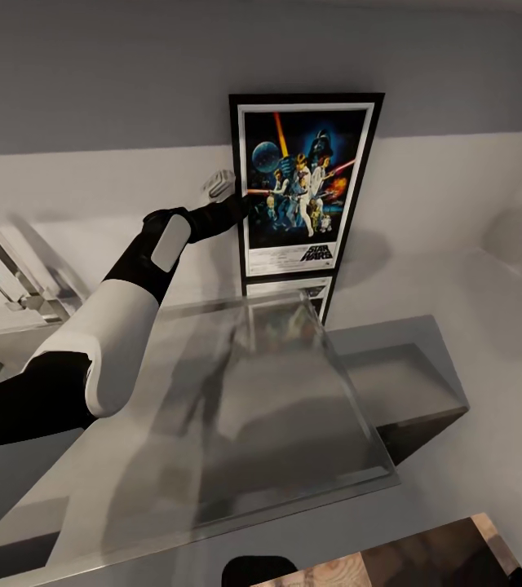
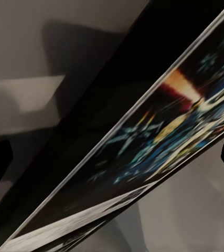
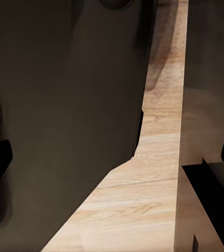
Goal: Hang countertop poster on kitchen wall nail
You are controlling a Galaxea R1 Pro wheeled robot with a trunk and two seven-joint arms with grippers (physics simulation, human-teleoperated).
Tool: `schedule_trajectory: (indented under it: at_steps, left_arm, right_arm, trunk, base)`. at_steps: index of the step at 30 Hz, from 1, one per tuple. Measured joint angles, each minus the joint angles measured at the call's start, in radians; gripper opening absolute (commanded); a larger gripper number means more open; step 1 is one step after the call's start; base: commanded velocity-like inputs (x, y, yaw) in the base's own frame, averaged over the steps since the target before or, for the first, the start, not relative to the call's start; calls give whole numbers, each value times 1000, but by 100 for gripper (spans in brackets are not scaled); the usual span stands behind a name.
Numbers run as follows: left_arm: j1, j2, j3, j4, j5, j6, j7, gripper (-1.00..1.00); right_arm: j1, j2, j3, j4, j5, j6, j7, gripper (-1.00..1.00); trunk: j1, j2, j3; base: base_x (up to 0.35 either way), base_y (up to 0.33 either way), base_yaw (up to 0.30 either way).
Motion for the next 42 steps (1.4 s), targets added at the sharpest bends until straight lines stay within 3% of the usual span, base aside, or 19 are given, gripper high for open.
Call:
schedule_trajectory:
  at_steps: [14, 42]
  left_arm:
    - [0, 0, 0, 0, 0, 1, 0, 100]
    - [0, 0, 0, 3, 0, 3, 1, 100]
  right_arm:
    - [0, 0, 0, 0, 0, 0, 0, 100]
    - [0, 0, 1, 0, 0, 0, 0, 100]
  trunk:
    - [0, 0, -11]
    - [0, 0, -12]
  base:
    - [0, 0, 0]
    - [0, 0, -40]
